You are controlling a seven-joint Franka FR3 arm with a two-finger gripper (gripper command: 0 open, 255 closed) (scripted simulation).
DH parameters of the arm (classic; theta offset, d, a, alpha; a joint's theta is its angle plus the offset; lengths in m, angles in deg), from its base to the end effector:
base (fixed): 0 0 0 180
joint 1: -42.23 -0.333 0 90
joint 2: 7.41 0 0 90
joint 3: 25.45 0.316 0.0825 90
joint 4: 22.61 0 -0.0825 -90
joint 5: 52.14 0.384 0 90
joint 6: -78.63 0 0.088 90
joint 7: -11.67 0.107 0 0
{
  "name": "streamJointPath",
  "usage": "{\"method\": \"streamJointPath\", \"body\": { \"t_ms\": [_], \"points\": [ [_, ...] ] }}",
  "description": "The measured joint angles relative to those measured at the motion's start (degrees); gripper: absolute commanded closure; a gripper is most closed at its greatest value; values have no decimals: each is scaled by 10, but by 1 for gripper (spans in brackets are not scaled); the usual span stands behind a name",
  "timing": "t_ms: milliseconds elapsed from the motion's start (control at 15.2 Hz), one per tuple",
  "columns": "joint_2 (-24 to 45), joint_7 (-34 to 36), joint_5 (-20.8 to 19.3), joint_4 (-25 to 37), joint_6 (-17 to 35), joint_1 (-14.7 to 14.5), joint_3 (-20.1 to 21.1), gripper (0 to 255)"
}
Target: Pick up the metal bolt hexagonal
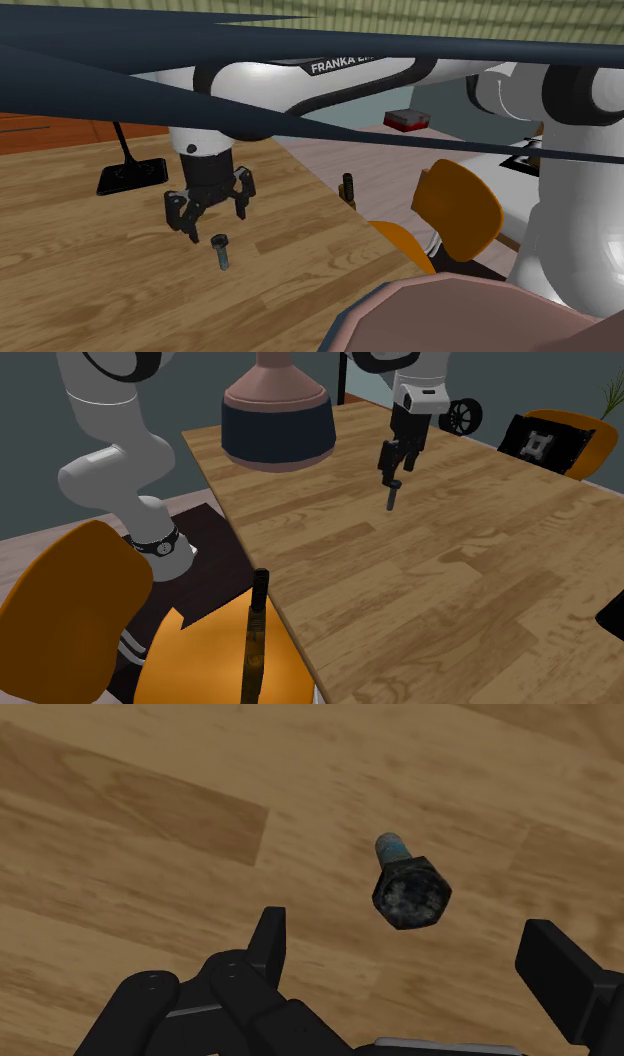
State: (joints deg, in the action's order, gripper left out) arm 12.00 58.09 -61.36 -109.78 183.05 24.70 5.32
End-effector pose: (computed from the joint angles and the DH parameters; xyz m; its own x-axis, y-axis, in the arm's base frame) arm 0.4753 0.4483 0.4887 0.9989 0.0462 -0.0032 0.0461 -0.9988 -0.0178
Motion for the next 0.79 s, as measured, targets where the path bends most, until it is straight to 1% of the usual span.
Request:
{"method": "streamJointPath", "body": {
  "t_ms": [132,462,528,792],
  "points": [
    [10,3,-5,-1,9,-4,0,0],
    [15,7,-9,-32,45,-4,-2,0],
    [16,7,-9,-33,46,-4,-2,255],
    [16,7,-10,-34,49,-4,-2,255]
  ]
}}
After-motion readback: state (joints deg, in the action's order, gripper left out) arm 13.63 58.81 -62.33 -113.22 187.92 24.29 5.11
